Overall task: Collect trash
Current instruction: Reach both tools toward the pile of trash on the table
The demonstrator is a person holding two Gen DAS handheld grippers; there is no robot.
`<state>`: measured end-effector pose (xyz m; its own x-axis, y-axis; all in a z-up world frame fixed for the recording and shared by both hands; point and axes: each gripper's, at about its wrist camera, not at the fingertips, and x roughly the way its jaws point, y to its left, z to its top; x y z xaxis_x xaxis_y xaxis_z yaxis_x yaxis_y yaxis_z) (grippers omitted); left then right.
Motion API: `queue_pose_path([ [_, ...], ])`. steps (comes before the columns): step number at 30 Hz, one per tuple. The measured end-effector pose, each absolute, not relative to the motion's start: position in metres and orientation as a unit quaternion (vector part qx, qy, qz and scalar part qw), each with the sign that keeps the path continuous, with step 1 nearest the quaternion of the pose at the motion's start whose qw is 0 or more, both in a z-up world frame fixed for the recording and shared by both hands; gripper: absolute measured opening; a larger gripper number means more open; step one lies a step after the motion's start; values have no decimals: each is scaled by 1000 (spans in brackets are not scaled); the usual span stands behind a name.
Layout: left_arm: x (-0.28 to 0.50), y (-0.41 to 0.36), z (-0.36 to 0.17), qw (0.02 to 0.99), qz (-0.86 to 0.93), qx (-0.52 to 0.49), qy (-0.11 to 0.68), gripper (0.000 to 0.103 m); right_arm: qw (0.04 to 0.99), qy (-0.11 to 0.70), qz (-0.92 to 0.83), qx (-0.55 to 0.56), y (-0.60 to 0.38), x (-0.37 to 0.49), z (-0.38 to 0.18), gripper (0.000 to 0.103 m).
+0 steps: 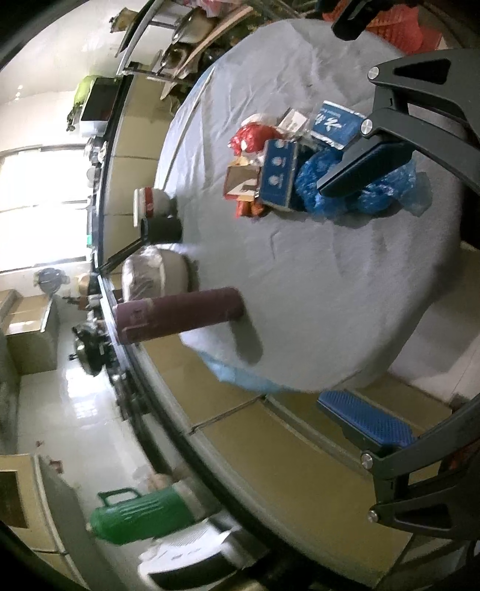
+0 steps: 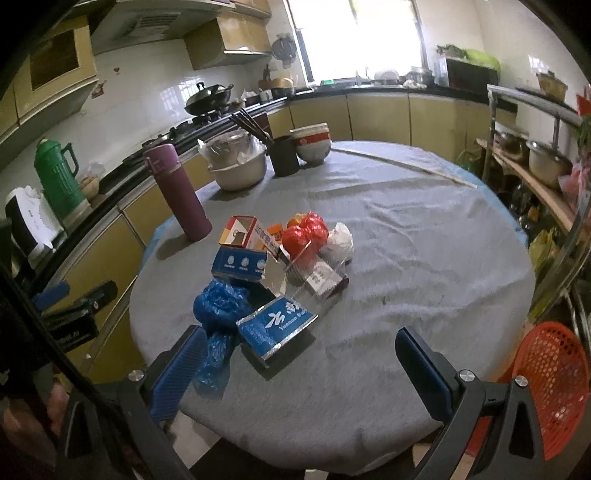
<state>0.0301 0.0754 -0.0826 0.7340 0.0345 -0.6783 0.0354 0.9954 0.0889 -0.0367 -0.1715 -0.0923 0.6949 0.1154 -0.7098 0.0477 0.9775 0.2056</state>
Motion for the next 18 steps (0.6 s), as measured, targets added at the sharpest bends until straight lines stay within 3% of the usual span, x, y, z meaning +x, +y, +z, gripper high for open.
queue_pose_path([
  [6,39,77,-109,911,-35,27,409,103,891,422,35,164,-177,-18,-116,102],
  [10,46,76,-129,891,-66,9,449,103,856,464,44,224,-181,11,-141,83],
  [16,50,79,-140,882,-76,-5,465,102,820,508,25,264,-176,52,-168,78],
  [18,50,81,-138,883,-86,-10,462,97,811,522,14,262,-170,63,-173,78],
])
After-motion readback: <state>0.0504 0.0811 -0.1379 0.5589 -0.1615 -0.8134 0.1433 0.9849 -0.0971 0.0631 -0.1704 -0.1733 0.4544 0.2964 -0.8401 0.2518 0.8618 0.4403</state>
